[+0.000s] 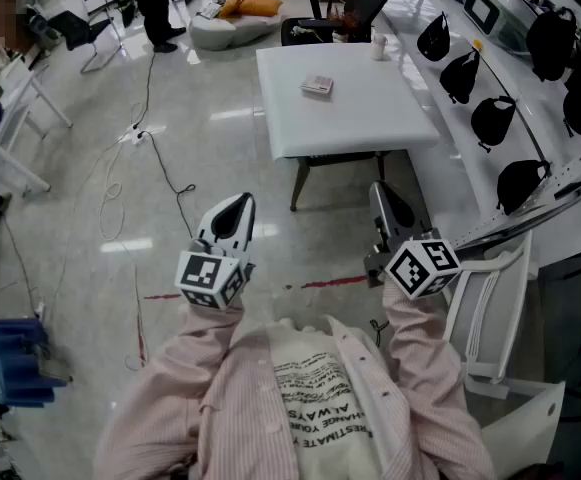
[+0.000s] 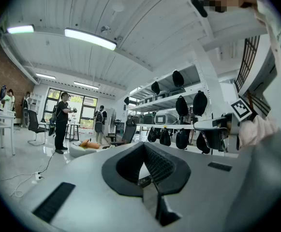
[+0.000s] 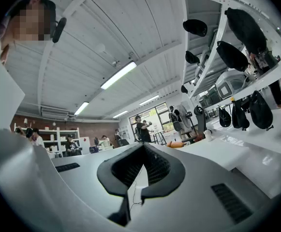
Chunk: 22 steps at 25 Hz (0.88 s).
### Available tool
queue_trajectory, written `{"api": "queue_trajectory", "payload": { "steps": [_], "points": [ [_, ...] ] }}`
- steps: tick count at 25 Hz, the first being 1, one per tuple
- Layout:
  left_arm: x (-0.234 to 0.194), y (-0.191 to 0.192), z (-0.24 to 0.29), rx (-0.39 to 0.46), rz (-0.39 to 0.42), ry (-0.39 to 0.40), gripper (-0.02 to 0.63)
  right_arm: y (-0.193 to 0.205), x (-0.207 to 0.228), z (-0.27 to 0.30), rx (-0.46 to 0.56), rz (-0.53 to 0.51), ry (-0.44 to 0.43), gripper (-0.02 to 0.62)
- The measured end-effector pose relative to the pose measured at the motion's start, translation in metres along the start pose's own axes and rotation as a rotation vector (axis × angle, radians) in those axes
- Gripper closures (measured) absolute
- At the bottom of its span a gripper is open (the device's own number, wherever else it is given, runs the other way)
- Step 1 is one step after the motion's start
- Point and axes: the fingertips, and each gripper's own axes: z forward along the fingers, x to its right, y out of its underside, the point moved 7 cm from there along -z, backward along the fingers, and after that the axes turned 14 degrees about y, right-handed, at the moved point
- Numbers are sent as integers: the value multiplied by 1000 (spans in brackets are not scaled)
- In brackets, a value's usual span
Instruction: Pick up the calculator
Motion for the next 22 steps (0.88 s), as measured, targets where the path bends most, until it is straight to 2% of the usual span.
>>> {"api": "queue_trajectory", "payload": {
  "steps": [14, 17, 22],
  "points": [
    [26, 13, 5, -16, -2, 15, 604, 8, 22, -14, -49, 26, 6, 590],
    [35, 17, 7, -19, -8, 18, 604, 12, 29, -19, -62, 39, 15, 518],
    [49, 23, 8, -22, -16, 23, 604, 17, 39, -24, -78, 64, 15, 463]
  ]
}}
